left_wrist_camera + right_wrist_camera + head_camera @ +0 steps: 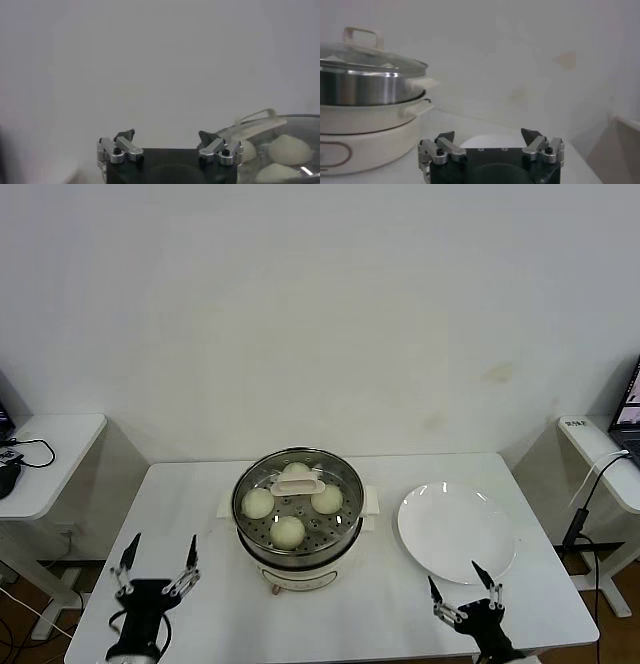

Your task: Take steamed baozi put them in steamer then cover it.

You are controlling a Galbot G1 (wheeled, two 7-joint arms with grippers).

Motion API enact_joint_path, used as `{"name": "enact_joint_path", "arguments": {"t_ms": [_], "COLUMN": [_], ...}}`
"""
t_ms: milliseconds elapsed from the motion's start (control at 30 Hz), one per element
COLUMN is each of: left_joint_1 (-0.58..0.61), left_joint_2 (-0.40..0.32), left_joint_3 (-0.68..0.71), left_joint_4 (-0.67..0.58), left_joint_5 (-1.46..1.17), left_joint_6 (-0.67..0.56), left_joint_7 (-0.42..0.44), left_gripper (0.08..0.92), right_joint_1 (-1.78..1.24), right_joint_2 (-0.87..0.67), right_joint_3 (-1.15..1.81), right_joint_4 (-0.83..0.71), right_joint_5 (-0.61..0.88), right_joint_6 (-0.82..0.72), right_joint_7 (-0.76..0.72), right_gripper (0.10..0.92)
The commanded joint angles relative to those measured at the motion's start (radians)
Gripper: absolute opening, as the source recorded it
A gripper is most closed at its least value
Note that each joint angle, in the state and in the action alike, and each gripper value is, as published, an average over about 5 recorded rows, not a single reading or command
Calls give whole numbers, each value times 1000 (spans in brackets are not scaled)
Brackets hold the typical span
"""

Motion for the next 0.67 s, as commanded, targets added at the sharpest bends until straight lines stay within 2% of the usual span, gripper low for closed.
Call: {"name": "enact_joint_path", "arguments": {"t_ms": [33,667], "left_joint_1": [169,198], "left_joint_2": [-34,-36], "left_joint_3": [-63,-43], "left_joint_4": [9,27], "left_joint_5": [-215,-153], "left_joint_6": [-65,-68], "left_joint_7": [-18,26], "left_gripper": [823,823], "right_joint_1": [-78,-78], "right_joint_2": [-65,-38], "right_joint_3": [-66,-100], "right_joint_4": [44,65], "right_joint_5": [30,2], "right_joint_6": [-40,-87], "right_joint_7": [42,42], "right_gripper": [823,823]}}
